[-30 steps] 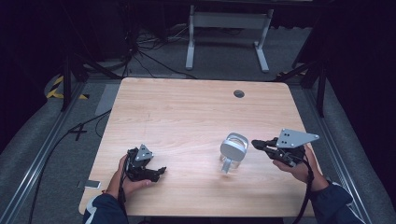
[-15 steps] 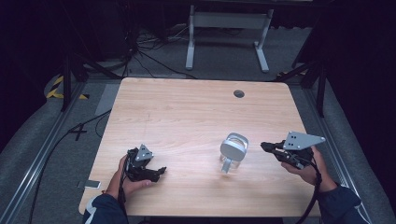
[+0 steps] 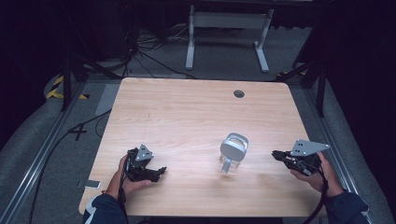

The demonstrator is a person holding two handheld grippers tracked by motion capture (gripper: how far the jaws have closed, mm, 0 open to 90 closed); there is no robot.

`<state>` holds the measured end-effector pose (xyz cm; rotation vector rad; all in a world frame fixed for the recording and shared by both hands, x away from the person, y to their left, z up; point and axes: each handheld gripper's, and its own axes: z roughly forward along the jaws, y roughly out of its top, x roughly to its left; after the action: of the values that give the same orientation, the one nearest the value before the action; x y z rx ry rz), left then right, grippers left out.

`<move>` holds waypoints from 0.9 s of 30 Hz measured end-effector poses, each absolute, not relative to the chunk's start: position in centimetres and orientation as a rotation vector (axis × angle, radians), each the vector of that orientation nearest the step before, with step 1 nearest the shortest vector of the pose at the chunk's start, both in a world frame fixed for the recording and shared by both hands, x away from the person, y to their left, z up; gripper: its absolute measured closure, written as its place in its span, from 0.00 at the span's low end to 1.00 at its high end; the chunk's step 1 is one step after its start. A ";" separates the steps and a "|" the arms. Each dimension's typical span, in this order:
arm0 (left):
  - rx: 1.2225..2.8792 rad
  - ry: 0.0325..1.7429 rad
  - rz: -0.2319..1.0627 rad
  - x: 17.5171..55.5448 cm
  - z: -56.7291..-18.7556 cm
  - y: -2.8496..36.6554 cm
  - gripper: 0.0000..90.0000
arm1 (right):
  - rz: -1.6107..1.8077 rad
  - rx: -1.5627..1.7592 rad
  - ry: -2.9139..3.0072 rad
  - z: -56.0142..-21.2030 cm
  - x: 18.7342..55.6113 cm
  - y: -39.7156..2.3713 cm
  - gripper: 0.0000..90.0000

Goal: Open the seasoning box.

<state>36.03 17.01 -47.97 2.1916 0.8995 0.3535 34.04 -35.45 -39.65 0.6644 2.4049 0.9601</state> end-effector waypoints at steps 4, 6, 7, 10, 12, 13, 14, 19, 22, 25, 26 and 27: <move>2.191 0.900 0.354 36.0 -48.0 17.0 0.19 | 0.969 0.698 2.405 -40.4 33.7 -36.5 0.94; 2.192 0.900 0.354 36.0 -48.0 17.0 0.19 | 0.963 0.698 2.397 -40.9 33.5 -37.1 0.92; 2.191 0.899 0.357 36.0 -48.0 17.0 0.19 | 0.977 0.718 2.400 -41.1 33.4 -37.5 0.91; 2.191 0.901 0.354 36.0 -48.0 17.0 0.19 | 1.015 0.749 2.385 -41.7 33.0 -38.4 0.83; 2.192 0.900 0.354 36.0 -48.0 17.0 0.19 | 1.019 0.757 2.384 -42.2 32.8 -38.9 0.76; 2.191 0.900 0.354 36.0 -48.0 17.0 0.19 | 1.017 0.771 2.385 -42.4 32.7 -39.1 0.72; 2.191 0.900 0.354 36.0 -48.0 17.0 0.19 | 1.009 0.777 2.381 -42.7 32.6 -39.3 0.69; 2.191 0.899 0.358 36.0 -48.0 17.0 0.19 | 0.987 0.829 2.400 -44.1 32.0 -40.0 0.57; 2.191 0.899 0.358 36.0 -48.0 17.0 0.19 | 1.025 0.877 2.398 -45.0 31.7 -40.7 0.47; 2.192 0.898 0.356 36.1 -48.0 17.0 0.19 | 1.015 0.925 2.405 -45.8 31.2 -41.4 0.41; 2.191 0.898 0.355 36.1 -48.0 17.0 0.19 | 1.022 0.943 2.407 -46.1 31.1 -41.6 0.40; 2.191 0.898 0.355 36.1 -48.0 17.0 0.19 | 1.022 0.964 2.412 -46.3 31.0 -41.9 0.37</move>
<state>36.05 16.99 -47.97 2.1915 0.8979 0.3554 30.95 -41.86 -46.31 0.9644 2.4118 1.0219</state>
